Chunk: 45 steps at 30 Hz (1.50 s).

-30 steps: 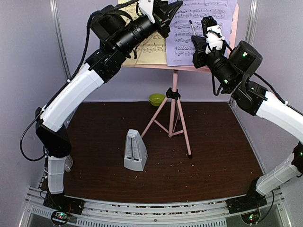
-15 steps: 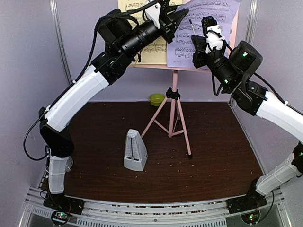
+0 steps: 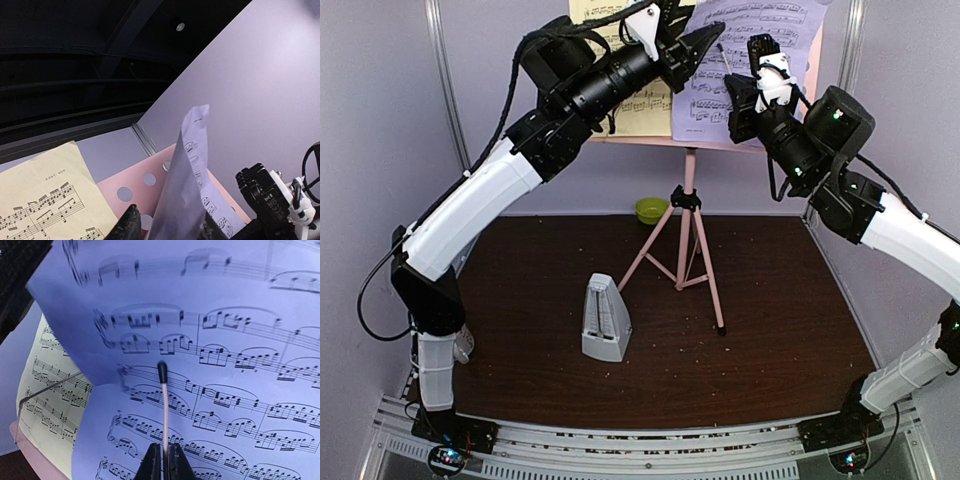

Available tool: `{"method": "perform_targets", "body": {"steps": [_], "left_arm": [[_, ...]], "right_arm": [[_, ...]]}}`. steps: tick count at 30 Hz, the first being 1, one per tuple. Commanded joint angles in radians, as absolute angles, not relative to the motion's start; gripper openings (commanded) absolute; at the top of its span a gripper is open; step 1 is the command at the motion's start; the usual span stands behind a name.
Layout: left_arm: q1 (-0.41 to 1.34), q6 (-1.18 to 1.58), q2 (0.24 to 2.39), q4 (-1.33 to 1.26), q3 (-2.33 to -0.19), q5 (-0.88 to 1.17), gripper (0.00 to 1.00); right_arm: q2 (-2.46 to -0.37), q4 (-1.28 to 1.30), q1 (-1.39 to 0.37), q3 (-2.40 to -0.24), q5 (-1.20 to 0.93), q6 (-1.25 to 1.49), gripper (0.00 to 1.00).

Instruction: Set up the instrument practice props

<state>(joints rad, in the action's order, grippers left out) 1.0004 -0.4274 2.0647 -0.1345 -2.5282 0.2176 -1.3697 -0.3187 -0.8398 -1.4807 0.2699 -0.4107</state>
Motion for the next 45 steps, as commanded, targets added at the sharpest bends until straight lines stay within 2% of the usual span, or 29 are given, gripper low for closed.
{"method": "perform_targets", "body": {"steps": [1, 3, 9, 17, 23, 30, 35, 41, 45], "left_arm": [[1.002, -0.432, 2.001, -0.182, -2.500, 0.195, 0.37], [1.003, -0.435, 1.987, -0.179, -2.486, 0.189, 0.38], [1.020, -0.451, 1.901, -0.182, -2.380, 0.145, 0.54], [1.028, -0.403, 1.681, -0.257, -2.059, 0.075, 0.55], [1.028, -0.358, 1.527, -0.330, -1.798, 0.020, 0.56], [1.026, -0.342, 1.421, -0.326, -1.652, -0.046, 0.57], [1.026, -0.331, 1.385, -0.353, -1.587, -0.053, 0.57], [1.025, -0.330, 1.361, -0.364, -1.543, -0.061, 0.57], [1.021, -0.324, 1.346, -0.378, -1.521, -0.058, 0.57]], "right_arm": [[-1.362, -0.338, -0.835, -1.486, 0.271, -0.396, 0.12], [-1.360, -0.337, -0.835, -1.485, 0.272, -0.396, 0.13], [-1.341, -0.335, -0.833, -1.475, 0.271, -0.393, 0.24], [-1.231, -0.264, -0.833, -1.464, 0.262, -0.318, 0.53], [-1.088, -0.081, -0.799, -1.422, 0.283, -0.200, 0.68], [-1.001, 0.188, -0.550, -1.440, -0.024, 0.082, 0.65], [-1.033, 0.177, -0.378, -1.457, -0.303, 0.261, 0.57], [-1.102, 0.107, -0.330, -1.492, -0.447, 0.362, 0.48], [-1.134, 0.095, -0.328, -1.515, -0.436, 0.393, 0.47]]}}
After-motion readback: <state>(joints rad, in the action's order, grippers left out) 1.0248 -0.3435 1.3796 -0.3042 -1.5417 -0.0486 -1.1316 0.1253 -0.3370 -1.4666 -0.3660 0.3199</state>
